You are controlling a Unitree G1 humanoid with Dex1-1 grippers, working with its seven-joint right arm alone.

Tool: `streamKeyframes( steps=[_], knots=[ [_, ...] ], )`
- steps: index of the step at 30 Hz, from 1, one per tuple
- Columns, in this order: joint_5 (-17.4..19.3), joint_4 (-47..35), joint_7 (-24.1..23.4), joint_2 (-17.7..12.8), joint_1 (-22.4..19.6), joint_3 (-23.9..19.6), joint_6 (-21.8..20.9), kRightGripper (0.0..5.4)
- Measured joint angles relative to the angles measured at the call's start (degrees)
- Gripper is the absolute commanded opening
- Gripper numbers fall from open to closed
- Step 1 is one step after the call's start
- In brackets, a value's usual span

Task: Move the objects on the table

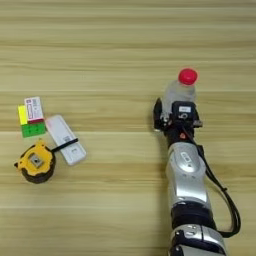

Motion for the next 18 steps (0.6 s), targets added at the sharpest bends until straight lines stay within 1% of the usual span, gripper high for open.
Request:
streamKeyframes(
  steps=[4, 6, 13, 18],
  knots=[
    [-0.12, 1.17, -0.18, 0.09, 1.4, 0.12, 0.82, 4.36],
    [-0.2, 1.64, -0.14, 0.29, 2.29, 0.35, 1.32, 4.61],
    [-0.23, 1.74, -0.95, 0.34, 2.37, 0.59, 1.57, 5.31],
    [-0.22, 1.69, -1.0, 0.36, 2.38, 0.75, 1.57, 5.37]
  ],
)
